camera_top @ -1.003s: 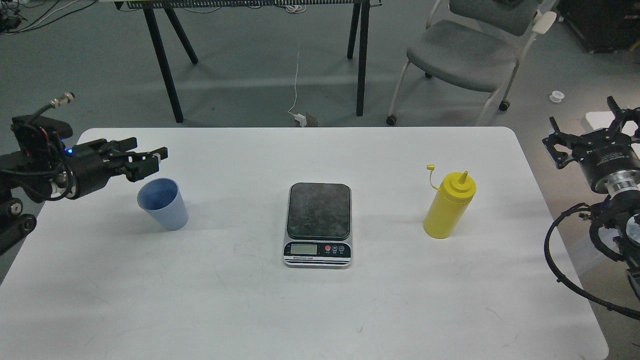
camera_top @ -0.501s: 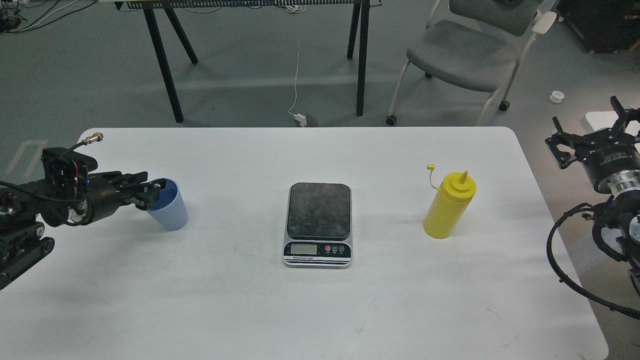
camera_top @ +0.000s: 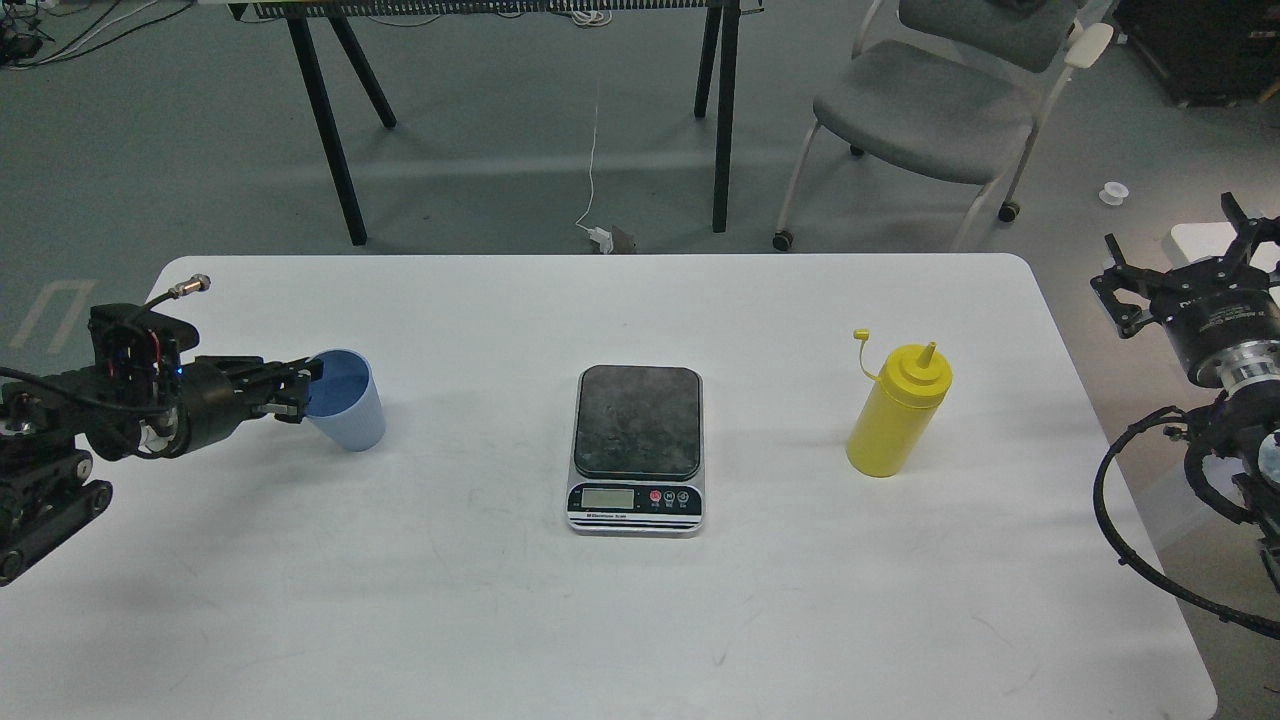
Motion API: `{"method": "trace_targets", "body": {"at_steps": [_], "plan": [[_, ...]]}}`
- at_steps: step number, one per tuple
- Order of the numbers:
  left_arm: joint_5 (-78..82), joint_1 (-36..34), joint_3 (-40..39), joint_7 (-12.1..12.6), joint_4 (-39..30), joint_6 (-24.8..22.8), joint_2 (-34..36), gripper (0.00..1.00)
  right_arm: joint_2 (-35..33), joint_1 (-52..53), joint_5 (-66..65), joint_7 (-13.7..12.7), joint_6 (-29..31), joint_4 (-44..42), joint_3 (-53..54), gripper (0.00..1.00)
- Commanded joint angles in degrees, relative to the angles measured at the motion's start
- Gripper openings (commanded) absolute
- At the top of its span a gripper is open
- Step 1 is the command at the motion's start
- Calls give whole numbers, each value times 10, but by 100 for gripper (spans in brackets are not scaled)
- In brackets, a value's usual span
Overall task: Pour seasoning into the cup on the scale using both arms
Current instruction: 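Close the left gripper around the light-blue cup, then lift the cup with the left gripper and lower it onto the scale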
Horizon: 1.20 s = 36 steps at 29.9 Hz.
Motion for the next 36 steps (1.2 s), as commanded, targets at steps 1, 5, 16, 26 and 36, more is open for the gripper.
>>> {"method": "trace_targets", "body": {"at_steps": [1, 5, 16, 26, 36], "plan": [[0, -4, -1, -2, -6, -1, 2, 3, 0, 0, 0, 0, 0, 0, 0, 100], [0, -48, -1, -15, -47, -9, 8, 3, -5, 0, 0, 1, 0, 0, 2, 100], [7, -192, -1, 34, -186, -158, -73, 2, -39, -5, 1, 1, 0, 0, 5, 100], [9, -197, 64, 84, -163, -178, -179, 3, -47, -19, 1, 1, 0, 0, 8, 100], [8, -191, 71, 118, -127, -176, -225, 4, -47, -20, 1, 0, 0, 2, 6, 100]]}}
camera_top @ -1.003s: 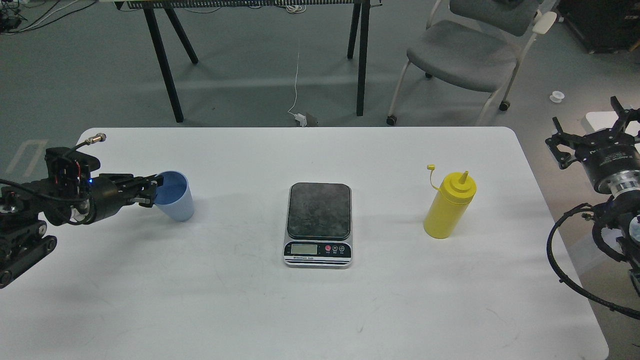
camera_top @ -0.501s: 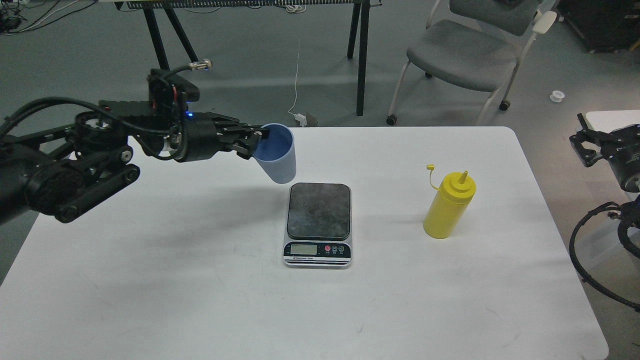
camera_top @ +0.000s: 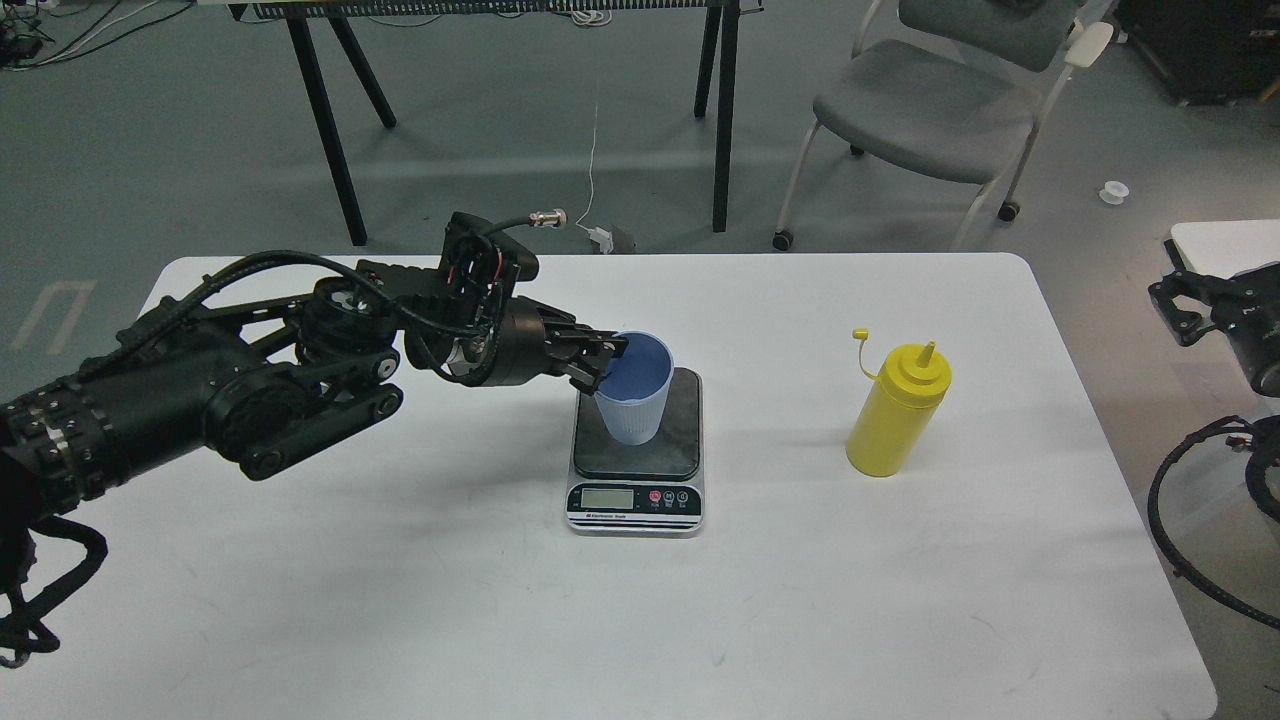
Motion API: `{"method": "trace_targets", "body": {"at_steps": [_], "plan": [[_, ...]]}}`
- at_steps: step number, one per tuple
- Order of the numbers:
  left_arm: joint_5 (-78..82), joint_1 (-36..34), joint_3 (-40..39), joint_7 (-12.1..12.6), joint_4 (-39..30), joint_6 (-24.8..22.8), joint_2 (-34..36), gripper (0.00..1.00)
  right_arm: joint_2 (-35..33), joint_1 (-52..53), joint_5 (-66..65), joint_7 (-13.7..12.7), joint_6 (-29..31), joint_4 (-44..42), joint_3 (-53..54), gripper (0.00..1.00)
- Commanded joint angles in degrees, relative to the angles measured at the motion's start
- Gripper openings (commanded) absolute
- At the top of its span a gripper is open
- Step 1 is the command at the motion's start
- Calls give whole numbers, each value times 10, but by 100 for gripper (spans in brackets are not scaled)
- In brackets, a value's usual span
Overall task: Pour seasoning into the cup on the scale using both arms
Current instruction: 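Lift the cup with the left gripper and lower it onto the scale, then open the left gripper and withdraw it from the cup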
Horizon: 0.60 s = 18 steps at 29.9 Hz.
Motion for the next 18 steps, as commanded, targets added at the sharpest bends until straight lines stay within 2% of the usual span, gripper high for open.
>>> {"method": "trace_targets", "body": {"at_steps": [1, 10, 15, 18], "plan": [[0, 2, 0, 14, 15, 1, -13, 4, 0, 0, 0, 0, 0, 0, 0, 100], [-2, 3, -1, 16, 21, 3, -17, 10, -3, -1, 0, 0, 0, 0, -1, 100], [-6, 3, -1, 13, 30, 3, -16, 23, -3, -1, 0, 0, 0, 0, -1, 100], [-8, 3, -1, 11, 30, 3, -15, 28, -3, -1, 0, 0, 0, 1, -1, 100]]}}
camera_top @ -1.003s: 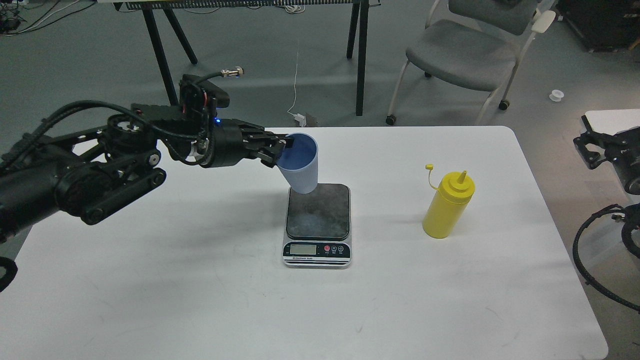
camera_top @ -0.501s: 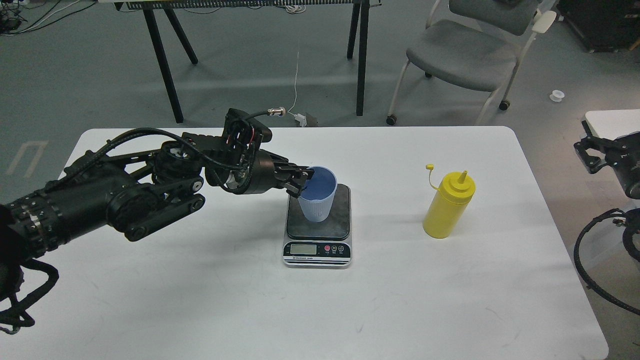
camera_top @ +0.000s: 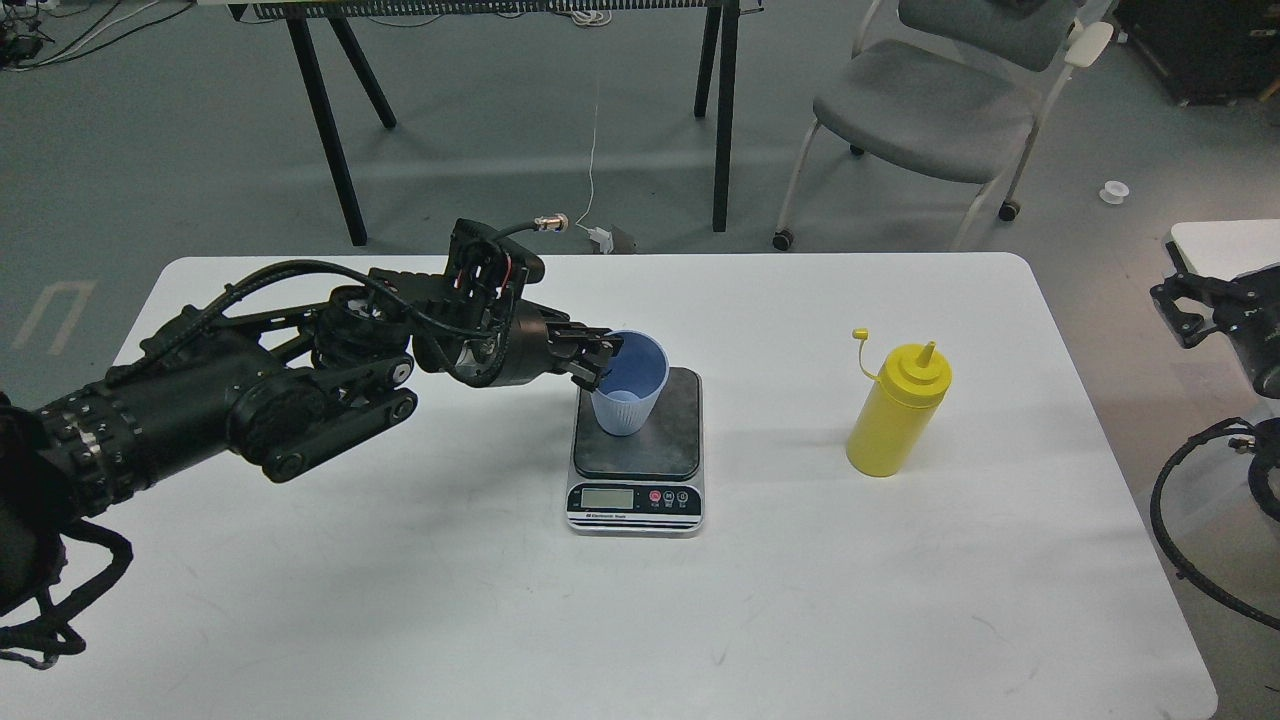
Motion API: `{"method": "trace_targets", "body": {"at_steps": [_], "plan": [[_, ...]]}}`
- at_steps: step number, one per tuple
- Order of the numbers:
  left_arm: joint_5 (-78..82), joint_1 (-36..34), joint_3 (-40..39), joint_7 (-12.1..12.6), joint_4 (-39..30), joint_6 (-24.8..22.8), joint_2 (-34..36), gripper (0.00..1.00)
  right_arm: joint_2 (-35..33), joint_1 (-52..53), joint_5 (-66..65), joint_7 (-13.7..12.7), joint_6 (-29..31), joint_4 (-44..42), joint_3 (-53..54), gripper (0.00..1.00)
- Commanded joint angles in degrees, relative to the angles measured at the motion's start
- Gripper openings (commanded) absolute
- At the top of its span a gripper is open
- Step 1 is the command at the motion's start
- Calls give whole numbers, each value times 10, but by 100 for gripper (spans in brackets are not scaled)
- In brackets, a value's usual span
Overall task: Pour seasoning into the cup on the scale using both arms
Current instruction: 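Open the left gripper and withdraw it from the cup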
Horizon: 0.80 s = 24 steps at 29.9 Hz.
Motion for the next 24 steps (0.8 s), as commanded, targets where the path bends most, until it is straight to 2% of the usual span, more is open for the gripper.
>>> {"method": "trace_targets", "body": {"at_steps": [1, 4, 6, 9, 17, 24], "plan": [[-2, -1, -1, -4, 0, 0, 1, 31, 0, 0, 0, 0, 0, 1, 0, 100], [-2, -1, -7, -5, 0, 0, 2, 44, 0, -1, 0, 0, 0, 1, 0, 100], [-6, -1, -9, -6, -1, 4, 3, 61, 0, -8, 0, 0, 0, 5, 0, 100], [-49, -1, -17, -6, -1, 34, 8, 78, -17, -29, 0, 0, 0, 33, 0, 100], [-345, -3, -78, -8, -1, 53, 34, 99, -52, -115, 8, -2, 0, 120, 14, 100], [-659, 1, -185, -8, 2, 49, 37, 99, -47, -259, 19, 5, 0, 274, 36, 100]]}}
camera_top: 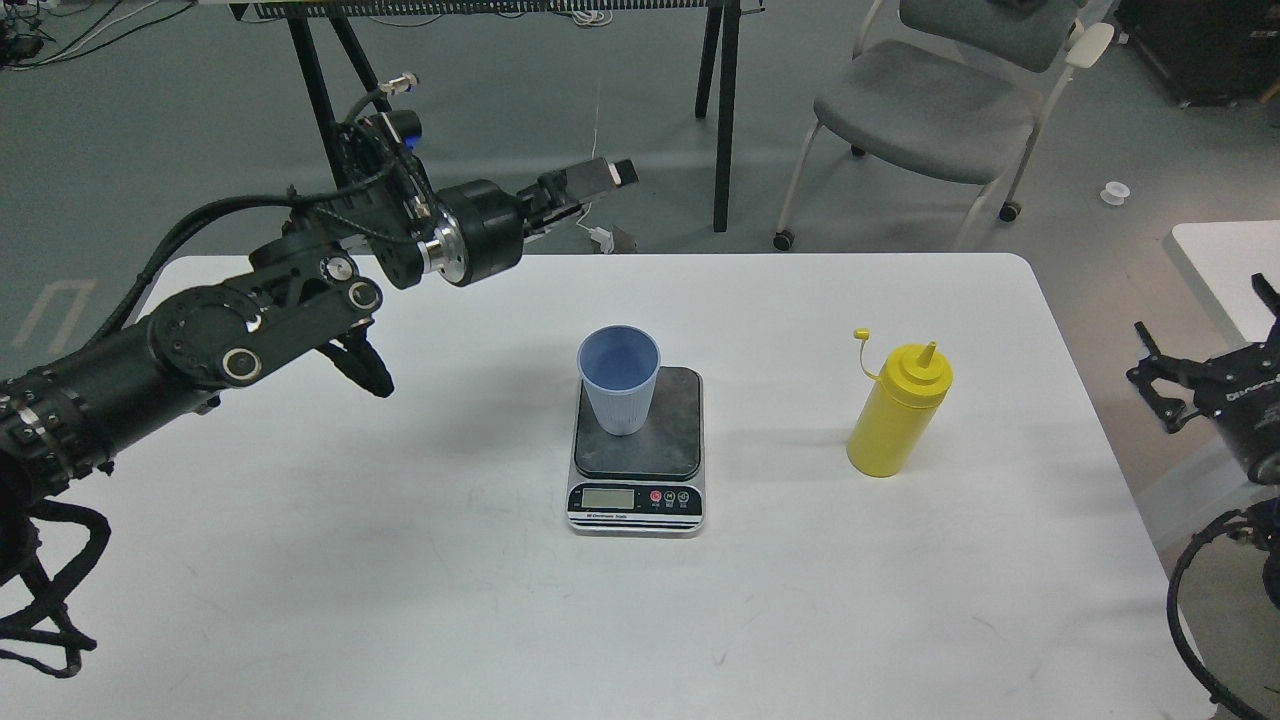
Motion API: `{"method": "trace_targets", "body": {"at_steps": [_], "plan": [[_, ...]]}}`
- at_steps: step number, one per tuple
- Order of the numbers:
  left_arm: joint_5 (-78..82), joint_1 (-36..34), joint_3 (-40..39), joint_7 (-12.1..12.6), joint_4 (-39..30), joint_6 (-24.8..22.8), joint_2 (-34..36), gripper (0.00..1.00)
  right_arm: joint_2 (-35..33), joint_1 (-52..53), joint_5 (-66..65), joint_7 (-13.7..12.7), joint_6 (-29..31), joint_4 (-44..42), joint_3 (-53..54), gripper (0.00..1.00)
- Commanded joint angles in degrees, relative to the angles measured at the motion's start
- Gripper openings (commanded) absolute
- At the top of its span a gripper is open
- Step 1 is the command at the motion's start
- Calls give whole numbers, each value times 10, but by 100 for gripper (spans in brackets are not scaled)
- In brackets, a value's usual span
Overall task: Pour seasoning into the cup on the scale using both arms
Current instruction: 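Open the left gripper and withdraw it from the cup, then move the right gripper to the yellow squeeze bottle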
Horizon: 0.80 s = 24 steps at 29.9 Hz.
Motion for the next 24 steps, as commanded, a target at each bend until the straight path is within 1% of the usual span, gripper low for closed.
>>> {"method": "trace_targets", "body": {"at_steps": [1, 4, 6, 9, 11, 14, 16, 20, 24], "plan": [[-162, 5, -58, -1, 6, -1, 2, 99, 7, -63, 2, 8, 0, 70, 6, 100], [-292, 14, -94, -3, 34, -4, 3, 99, 22, -99, 1, 20, 0, 113, 5, 100], [-390, 22, -132, -4, 50, -11, 3, 99, 38, -118, 1, 21, 0, 135, 5, 100], [-505, 42, -181, -4, 76, -45, 3, 99, 63, -128, -1, 21, 0, 144, -2, 99], [-568, 65, -216, -2, 92, -65, 3, 99, 95, -130, -4, 20, 0, 143, -7, 99], [-593, 96, -243, -1, 94, -70, 3, 99, 136, -130, -7, 20, 0, 139, -17, 99], [-594, 110, -247, -1, 94, -72, 15, 99, 152, -129, -7, 20, 0, 132, -21, 99], [-594, 124, -248, -2, 93, -78, 27, 99, 188, -127, -8, 20, 0, 109, -23, 99], [-594, 128, -247, -3, 93, -78, 39, 99, 253, -120, -9, 20, 0, 66, -30, 99]]}}
